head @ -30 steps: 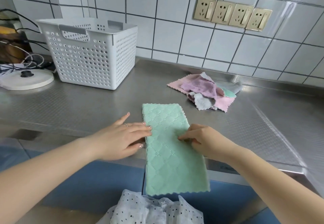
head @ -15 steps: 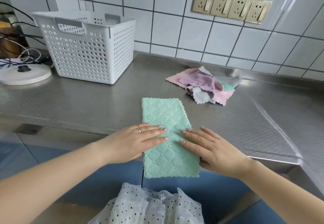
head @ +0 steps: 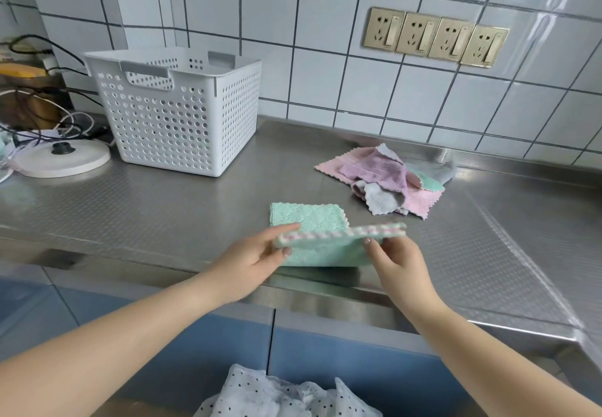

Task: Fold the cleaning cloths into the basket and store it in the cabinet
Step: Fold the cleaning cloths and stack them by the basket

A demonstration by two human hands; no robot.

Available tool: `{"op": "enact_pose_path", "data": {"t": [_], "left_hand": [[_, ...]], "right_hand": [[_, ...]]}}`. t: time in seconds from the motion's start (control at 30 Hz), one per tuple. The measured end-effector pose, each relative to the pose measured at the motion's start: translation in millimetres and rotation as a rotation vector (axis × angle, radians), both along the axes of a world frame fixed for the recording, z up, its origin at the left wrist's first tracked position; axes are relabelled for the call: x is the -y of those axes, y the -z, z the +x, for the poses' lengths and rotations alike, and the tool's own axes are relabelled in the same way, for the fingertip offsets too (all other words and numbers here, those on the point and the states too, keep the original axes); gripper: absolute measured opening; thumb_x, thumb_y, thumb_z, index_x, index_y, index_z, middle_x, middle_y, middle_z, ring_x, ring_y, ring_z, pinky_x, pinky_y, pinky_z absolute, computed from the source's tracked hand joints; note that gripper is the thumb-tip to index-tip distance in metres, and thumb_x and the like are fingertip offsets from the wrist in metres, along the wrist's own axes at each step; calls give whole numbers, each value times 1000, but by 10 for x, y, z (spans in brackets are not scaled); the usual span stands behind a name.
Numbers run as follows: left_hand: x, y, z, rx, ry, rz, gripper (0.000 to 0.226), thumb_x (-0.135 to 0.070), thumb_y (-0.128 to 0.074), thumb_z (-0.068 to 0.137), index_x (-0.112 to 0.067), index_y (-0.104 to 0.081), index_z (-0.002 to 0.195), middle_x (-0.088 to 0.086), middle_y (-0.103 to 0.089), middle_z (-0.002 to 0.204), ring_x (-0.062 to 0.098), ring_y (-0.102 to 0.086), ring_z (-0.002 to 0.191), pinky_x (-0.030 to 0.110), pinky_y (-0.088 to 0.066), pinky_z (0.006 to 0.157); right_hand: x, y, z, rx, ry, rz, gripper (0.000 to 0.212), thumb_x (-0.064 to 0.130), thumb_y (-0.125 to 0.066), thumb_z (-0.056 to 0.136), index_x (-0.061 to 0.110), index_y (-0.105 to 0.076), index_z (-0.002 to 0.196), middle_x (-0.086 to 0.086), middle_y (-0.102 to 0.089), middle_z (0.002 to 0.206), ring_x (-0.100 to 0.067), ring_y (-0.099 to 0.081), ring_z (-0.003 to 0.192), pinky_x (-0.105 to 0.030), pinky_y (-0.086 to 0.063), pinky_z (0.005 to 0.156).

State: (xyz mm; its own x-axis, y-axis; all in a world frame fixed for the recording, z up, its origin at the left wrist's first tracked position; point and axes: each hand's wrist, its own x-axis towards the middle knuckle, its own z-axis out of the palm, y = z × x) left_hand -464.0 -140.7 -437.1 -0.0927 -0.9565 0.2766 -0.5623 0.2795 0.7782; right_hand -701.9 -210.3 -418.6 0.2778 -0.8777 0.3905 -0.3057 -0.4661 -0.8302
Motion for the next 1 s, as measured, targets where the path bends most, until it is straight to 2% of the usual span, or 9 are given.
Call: {"op": "enact_pose_path", "data": {"t": [0.07, 0.17, 0.3, 0.5, 0.6, 0.7, 0.77, 0.87, 1.0], "left_hand": [[93, -44, -13, -171, -103, 14, 30, -47, -49, 91, -56, -46, 119, 12, -68, 106, 17, -63, 93, 44, -46, 97], [221, -121, -36, -330, -176, 56, 54, -22, -49, 97, -39, -26, 143, -10, -71, 92, 2, -67, 86, 29, -50, 89], [346, -155, -38, -181, -302, 138, 69, -25, -44, 99, -39, 5, 145, 3, -51, 69, 9, -41, 56, 20, -31, 54], [515, -189, 32, -156, -278, 315, 41, -13, -46, 98, -15, -44, 139, 3, -47, 142, 15, -42, 131, 18, -27, 98], [524, -235, 18, -248, -281, 405, 38, -14, -46, 99, -12, -48, 136, 4, -46, 142, 16, -43, 130, 24, -35, 96], [514, -323, 10, -408, -262, 508, 36, -19, -45, 99, -12, -49, 134, 2, -56, 122, 15, -60, 97, 27, -55, 70], [499, -404, 59, -225, -276, 471, 38, -26, -46, 99, -16, -47, 135, 0, -54, 118, 15, -58, 96, 26, -56, 65], [536, -450, 199, 490, -396, 209, 46, -38, -44, 96, -23, -42, 139, 5, -46, 134, 22, -47, 121, 35, -42, 100], [643, -466, 16, 706, -341, 47, 45, -26, -36, 99, -11, -39, 141, 6, -32, 152, 23, -26, 141, 36, -23, 115]], "right_hand": [[138, -53, 169, 43, 42, 75, 37, 21, -58, 91, 14, -33, 65, 6, -29, 55, -7, -23, 50, -22, -22, 50], [405, -82, 364, 18, 85, 140, 21, 28, -58, 91, 15, -47, 78, 6, -41, 64, -8, -36, 58, -24, -31, 54], [658, -48, 546, -147, 137, 194, 42, 28, -58, 91, 14, -48, 129, -1, -58, 121, -17, -54, 113, -26, -40, 92], [789, -14, 600, -338, 139, 238, 46, 25, -56, 93, 19, -40, 136, 0, -52, 100, -18, -51, 105, -22, -33, 79], [824, 12, 617, -400, 135, 205, 33, 24, -55, 92, 18, -54, 124, 0, -53, 96, -15, -49, 91, -23, -33, 75], [851, 18, 609, -449, 129, 200, 26, 24, -55, 91, 19, -61, 116, -1, -57, 100, -15, -49, 88, -23, -34, 74], [879, -27, 577, -524, 137, 192, 28, 27, -55, 91, 21, -60, 117, -3, -60, 110, -16, -52, 89, -24, -38, 75], [934, -146, 537, -654, 213, 55, 37, 32, -53, 91, 21, -56, 126, -9, -51, 128, -25, -54, 107, -32, -44, 89], [826, -259, 758, -848, 108, -178, 41, 30, -43, 96, 23, -48, 136, -3, -36, 148, -25, -34, 135, -40, -29, 110]]}}
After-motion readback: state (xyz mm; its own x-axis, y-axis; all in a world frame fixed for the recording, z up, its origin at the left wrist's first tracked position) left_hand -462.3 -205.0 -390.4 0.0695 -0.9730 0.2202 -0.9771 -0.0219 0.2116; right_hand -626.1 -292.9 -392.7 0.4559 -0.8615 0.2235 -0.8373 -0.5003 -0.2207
